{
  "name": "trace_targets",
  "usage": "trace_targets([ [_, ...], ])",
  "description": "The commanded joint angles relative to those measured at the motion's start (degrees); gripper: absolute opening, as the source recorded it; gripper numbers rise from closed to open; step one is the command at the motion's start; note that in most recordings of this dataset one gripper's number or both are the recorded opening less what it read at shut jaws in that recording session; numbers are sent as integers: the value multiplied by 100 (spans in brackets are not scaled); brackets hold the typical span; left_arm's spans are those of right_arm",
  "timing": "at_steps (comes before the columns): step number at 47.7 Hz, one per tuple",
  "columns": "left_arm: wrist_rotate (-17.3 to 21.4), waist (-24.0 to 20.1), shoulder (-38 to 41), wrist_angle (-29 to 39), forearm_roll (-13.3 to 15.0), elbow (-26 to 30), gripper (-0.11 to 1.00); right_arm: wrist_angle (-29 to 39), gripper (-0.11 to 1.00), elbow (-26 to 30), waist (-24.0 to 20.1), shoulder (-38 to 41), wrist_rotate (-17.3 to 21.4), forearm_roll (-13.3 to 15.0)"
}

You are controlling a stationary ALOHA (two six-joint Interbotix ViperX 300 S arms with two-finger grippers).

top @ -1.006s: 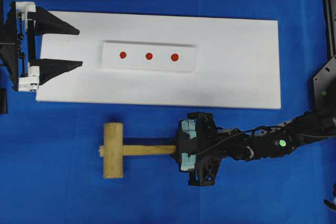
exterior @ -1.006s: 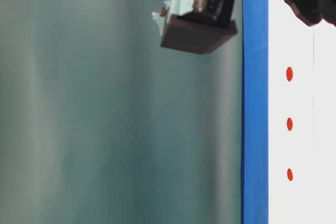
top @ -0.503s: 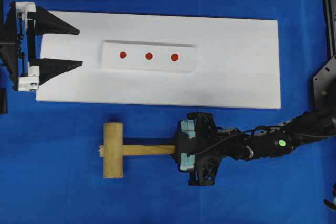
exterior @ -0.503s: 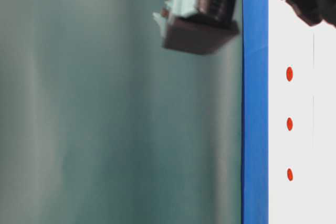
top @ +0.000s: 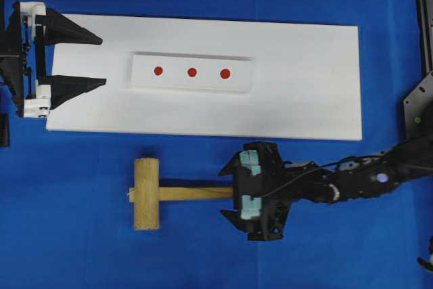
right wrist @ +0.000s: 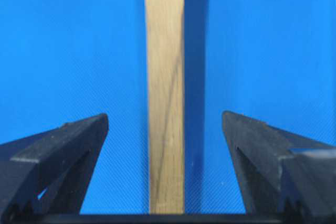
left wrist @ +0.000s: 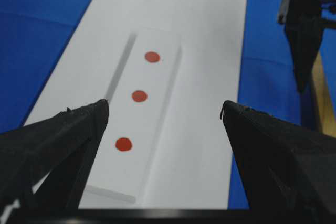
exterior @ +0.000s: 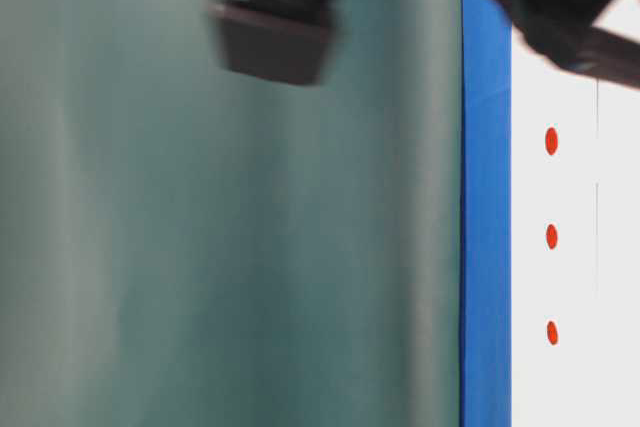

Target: Hit the mark with a hammer.

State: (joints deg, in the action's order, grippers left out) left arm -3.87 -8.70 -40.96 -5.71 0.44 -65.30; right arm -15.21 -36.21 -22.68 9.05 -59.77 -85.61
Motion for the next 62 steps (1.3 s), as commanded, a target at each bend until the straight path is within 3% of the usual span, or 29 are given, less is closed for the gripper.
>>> trace_targets([
  [1,-9,-18,-18,-26,0,62,85,-9,81,-26,44,-492,-62,70],
  [13,0,-9,-18,-26,0,70,85,-9,81,-448,448,-1608,-299,70],
  [23,44,-18,-18,-26,0,62,85,0,81,-747,993,-2065,-519,70],
  [45,79,-18,-18,-26,0,62,85,1644,81,-800,3437,-2347,-1688,88],
  [62,88,-9,-97,-44,0,53,85,1907,81,-1213,3604,-3252,-1811,123],
])
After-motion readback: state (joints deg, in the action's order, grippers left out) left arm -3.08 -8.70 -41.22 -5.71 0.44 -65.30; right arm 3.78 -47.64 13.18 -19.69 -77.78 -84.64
